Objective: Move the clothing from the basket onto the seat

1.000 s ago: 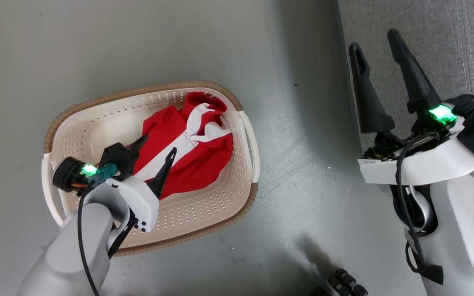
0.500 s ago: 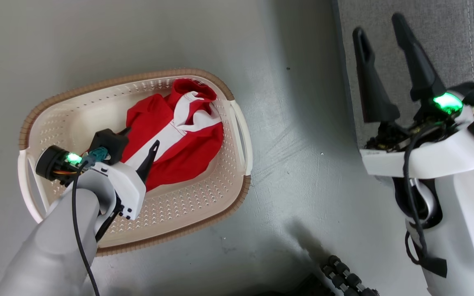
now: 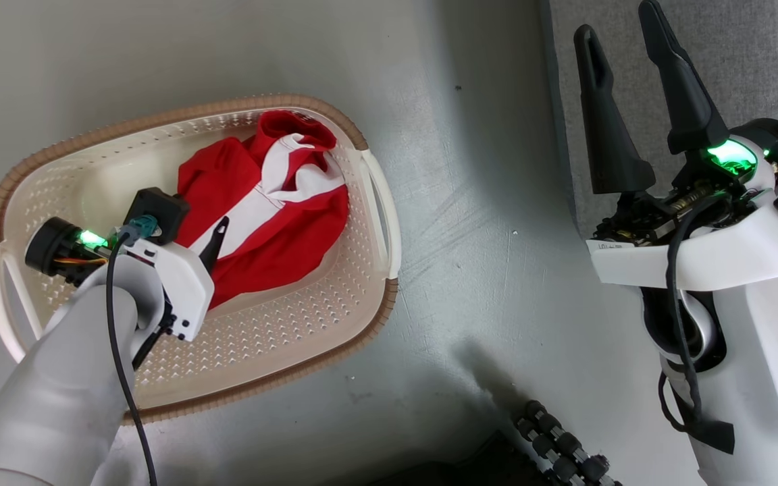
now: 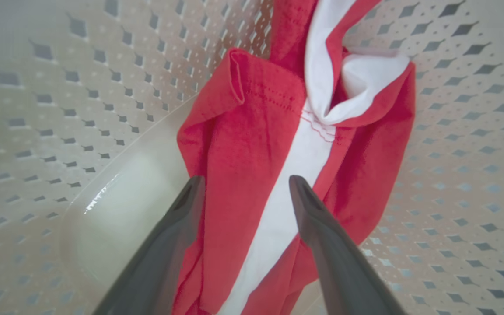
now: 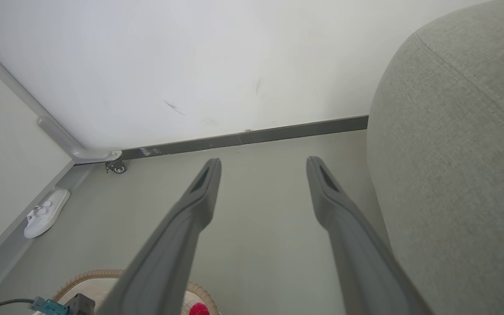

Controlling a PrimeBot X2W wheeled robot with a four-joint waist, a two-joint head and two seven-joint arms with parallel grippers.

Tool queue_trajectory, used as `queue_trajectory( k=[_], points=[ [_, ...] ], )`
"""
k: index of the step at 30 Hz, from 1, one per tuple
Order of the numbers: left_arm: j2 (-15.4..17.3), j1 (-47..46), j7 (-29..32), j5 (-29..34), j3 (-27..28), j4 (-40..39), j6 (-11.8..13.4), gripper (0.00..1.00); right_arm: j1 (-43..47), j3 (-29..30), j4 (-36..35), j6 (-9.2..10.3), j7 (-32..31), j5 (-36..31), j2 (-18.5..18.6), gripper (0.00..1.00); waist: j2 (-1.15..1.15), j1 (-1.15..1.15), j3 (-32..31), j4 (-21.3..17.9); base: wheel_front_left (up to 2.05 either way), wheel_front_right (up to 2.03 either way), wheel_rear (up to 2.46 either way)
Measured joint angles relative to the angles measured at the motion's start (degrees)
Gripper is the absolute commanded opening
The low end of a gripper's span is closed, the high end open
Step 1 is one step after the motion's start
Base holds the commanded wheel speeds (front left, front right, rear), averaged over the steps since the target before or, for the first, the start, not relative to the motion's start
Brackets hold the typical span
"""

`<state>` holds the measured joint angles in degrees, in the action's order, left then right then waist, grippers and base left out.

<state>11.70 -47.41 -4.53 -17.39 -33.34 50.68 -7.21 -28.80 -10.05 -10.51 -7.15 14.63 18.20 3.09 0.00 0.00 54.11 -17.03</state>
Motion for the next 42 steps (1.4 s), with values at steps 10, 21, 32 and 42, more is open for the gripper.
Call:
queue_trajectory(
  k=[10, 21, 32, 42],
  points=[
    [-0.2, -3.0, 0.5, 2.0, -1.2, 3.7, 0.0, 1.00, -2.2, -0.2, -0.4, 0.00, 0.0, 0.8, 0.0, 1.00, 0.00, 0.00, 1.6, -1.5, 0.00, 0.00, 0.00],
    [-0.7, -5.0, 2.5, 3.4, -2.7, 7.8, 0.3, 1.00, -2.2, -0.5, -0.4, 0.00, 0.0, 1.4, 0.0, 1.00, 0.00, 0.00, 2.5, -2.3, 0.00, 0.00, 0.00],
    [-3.0, -5.1, 4.5, 5.1, -4.5, 10.5, 1.1, 0.79, -2.2, -0.4, -0.3, 0.00, 0.0, 1.5, -0.1, 1.00, 0.00, 0.00, 2.1, -2.6, 0.00, 0.00, 0.00],
    [-2.8, -7.3, 2.9, 5.1, -4.4, 11.8, 1.0, 0.00, -2.2, -0.3, -0.3, 0.00, 0.0, 1.5, -0.1, 1.00, 0.00, 0.00, 1.8, -2.4, 0.00, 0.00, 0.00]
  ],
)
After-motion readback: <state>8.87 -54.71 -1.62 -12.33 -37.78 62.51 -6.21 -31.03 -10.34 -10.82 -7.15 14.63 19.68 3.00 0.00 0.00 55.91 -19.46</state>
